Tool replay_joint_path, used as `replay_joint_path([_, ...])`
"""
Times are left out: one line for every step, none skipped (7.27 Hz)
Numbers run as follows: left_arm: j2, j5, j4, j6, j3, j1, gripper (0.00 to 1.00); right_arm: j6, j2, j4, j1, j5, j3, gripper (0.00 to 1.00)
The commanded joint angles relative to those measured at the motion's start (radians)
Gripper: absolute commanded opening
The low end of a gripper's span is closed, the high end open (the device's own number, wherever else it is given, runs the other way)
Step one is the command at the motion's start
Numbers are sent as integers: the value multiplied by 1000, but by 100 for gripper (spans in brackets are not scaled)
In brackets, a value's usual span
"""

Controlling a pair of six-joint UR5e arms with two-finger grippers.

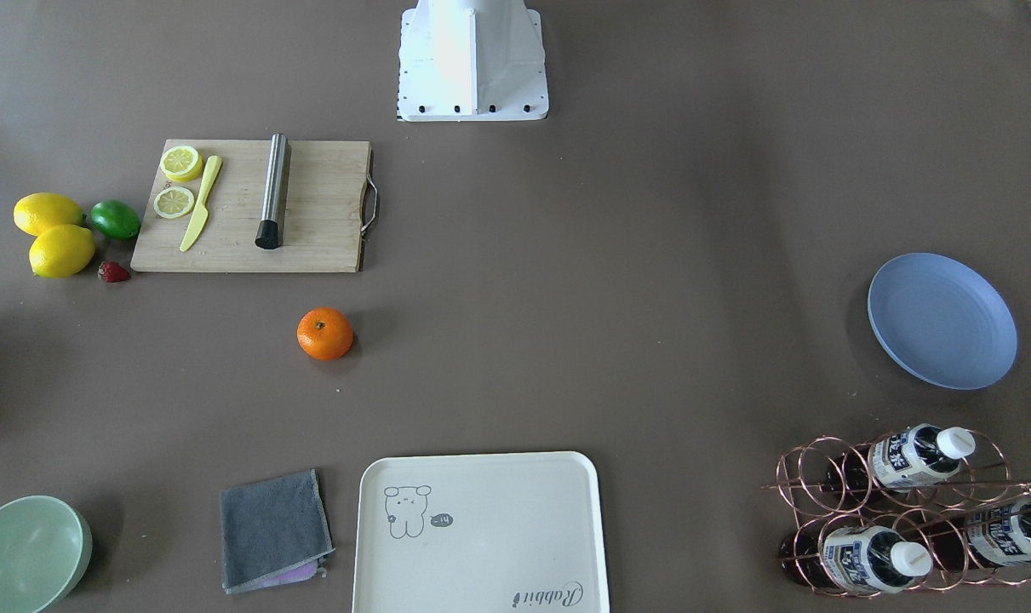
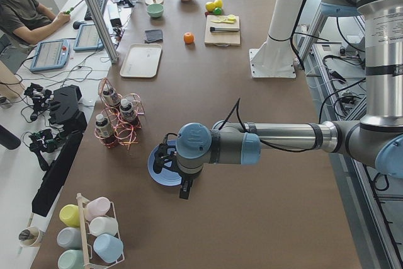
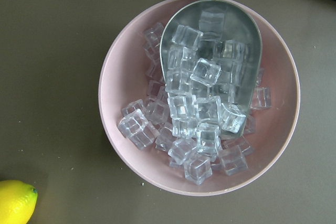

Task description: Pick orange to plate

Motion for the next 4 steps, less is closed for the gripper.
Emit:
replay_joint_path([-3,0,-7,6,2,4,98,1,-10,2,1,4,3,100])
replay_joint_path([-3,2,-5,9,11,11,98,1,-8,0,1,4,1,100])
replay_joint_path([7,0,-4,6,3,10,98,6,-5,-3,1,6,3,100])
replay_joint_path([6,0,-5,5,11,13,98,9,-1,-2,3,13,6,100])
